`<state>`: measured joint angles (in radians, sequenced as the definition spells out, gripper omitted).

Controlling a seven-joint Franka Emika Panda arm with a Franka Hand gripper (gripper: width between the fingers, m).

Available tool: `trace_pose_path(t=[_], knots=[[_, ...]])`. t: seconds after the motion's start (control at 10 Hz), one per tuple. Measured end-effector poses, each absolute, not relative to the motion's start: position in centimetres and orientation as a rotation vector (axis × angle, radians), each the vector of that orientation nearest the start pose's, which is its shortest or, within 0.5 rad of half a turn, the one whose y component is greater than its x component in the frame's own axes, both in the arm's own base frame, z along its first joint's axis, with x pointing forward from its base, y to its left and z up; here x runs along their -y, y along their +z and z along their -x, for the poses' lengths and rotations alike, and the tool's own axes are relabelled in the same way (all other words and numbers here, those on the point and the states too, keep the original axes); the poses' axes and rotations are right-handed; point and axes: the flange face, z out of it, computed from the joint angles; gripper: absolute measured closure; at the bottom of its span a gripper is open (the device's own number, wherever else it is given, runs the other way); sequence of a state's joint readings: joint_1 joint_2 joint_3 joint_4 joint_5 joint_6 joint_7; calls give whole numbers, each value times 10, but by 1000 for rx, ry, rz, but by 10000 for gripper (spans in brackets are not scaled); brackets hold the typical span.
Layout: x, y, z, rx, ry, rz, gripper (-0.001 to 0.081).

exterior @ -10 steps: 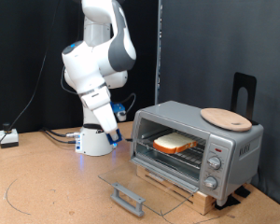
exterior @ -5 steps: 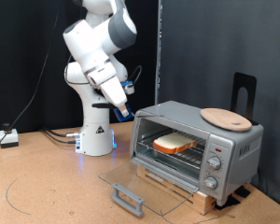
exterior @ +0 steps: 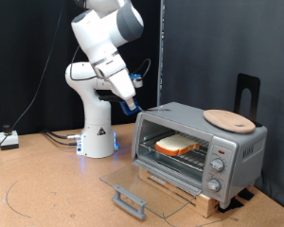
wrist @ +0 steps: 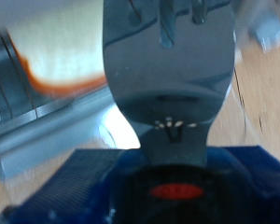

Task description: Make a piece of toast with the oven

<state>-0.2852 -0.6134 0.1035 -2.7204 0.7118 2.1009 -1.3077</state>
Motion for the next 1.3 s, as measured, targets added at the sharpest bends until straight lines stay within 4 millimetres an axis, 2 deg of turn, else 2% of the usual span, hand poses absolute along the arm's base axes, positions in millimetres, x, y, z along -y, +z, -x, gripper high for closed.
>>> trace_pose_path(t=[0.4,0.8,1.1,1.3], knots=[[-29,414,-340,1070,-434,2319,387],[-87,407,-320,1080,-353,2298,387],[-128,409,-301,1098,-346,2282,387],[-143,409,-290,1083,-355,2368,387]])
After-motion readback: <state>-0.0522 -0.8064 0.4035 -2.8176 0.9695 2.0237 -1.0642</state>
